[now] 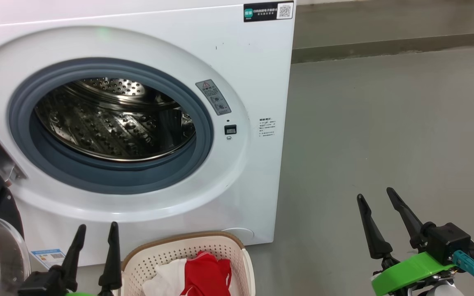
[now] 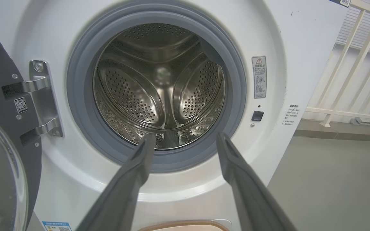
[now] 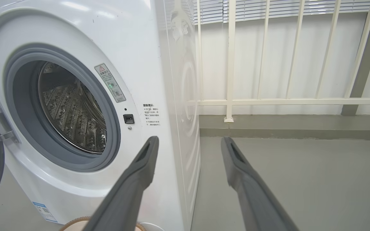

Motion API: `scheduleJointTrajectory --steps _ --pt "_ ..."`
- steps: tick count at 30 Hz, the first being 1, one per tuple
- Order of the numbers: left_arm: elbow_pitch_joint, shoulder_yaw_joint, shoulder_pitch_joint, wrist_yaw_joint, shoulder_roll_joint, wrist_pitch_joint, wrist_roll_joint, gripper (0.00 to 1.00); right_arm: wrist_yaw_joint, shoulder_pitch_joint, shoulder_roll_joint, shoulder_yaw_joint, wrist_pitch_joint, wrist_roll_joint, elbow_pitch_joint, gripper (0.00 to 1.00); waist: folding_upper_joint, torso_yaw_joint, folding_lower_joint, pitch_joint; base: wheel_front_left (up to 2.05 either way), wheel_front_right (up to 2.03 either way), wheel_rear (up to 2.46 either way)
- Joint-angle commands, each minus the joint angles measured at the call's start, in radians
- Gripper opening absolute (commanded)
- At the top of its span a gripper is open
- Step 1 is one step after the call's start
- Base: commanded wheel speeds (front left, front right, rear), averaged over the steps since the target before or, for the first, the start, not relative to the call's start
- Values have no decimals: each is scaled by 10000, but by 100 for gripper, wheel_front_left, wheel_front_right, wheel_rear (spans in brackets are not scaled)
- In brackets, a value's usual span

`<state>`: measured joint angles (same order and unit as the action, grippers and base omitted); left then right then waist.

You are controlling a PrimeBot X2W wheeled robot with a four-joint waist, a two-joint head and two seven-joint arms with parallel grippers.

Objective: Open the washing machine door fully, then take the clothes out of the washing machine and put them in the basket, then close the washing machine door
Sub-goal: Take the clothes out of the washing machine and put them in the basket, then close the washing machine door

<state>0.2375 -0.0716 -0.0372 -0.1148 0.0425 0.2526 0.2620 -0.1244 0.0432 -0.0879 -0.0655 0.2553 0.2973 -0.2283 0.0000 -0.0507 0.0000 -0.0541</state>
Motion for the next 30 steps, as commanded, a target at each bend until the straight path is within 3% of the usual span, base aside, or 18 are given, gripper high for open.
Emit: scheduleJointTrajectory --steps 1,20,30 --pt "-194 -274 -96 -36 87 91 -69 100 -63 178 -46 -134 65 -126 276 100 0 5 0 9 0 0 0" --pt "-434 -455 -218 -8 135 91 -649 100 -63 228 -12 -51 65 -222 225 100 0 -49 0 140 -2 2 0" --pt "-386 -507 -208 -9 117 91 -832 100 -63 194 13 -44 65 -213 233 100 0 -33 0 134 -101 101 0"
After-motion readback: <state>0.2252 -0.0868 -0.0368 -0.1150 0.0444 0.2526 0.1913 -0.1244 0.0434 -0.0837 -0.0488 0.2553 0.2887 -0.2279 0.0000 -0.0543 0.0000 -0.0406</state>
